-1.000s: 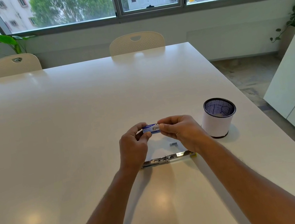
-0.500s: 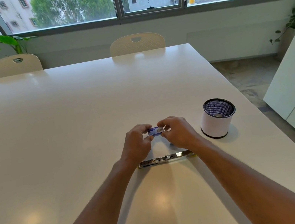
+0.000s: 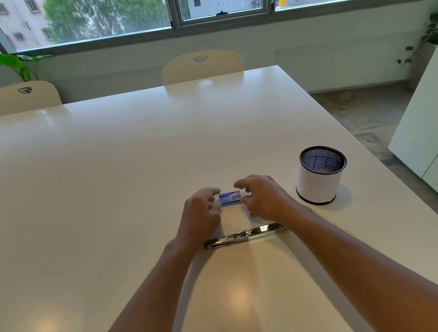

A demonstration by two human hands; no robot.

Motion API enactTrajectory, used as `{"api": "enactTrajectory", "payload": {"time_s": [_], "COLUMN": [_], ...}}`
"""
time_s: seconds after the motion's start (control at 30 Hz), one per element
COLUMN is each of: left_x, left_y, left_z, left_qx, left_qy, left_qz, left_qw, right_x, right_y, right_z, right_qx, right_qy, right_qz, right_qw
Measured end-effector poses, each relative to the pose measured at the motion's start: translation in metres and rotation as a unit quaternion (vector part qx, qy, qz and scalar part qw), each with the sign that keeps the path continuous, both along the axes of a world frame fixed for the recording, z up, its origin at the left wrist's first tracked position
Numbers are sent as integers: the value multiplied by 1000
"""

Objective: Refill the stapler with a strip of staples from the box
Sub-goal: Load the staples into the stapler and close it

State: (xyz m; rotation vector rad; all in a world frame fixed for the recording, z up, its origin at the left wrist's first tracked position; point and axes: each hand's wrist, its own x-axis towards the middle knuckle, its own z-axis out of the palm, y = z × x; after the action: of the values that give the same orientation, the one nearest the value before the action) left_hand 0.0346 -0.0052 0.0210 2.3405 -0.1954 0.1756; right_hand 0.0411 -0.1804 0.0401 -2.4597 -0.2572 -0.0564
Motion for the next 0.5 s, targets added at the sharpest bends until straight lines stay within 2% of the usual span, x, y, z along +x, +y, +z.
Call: {"api": "enactTrajectory", "payload": {"time_s": [0.07,0.13,0.23,0.37,0.5], "left_x": [-4,-9,-19,-34,-47], "left_y": [6,12,16,18,17], "left_z": [0,-3,-7,-11,-15], "left_qx": [-39,-82,-128,-209,-309], "left_qy": [17,23,36,48,67], "left_qz": [38,73,105,137,170], "left_qw": [998,994,986,967,933], "right_x": [-11,-27,-51,-69,-77], "right_y": [1,3,10,17,18], "right_z": [6,15,20,9,2], "right_qx": [14,-2,-136,-212,-205], "right_qy": [-31,-11,28,-5,-16], "right_qz": [21,89,163,158,133], "right_qw": [999,996,977,964,970]}}
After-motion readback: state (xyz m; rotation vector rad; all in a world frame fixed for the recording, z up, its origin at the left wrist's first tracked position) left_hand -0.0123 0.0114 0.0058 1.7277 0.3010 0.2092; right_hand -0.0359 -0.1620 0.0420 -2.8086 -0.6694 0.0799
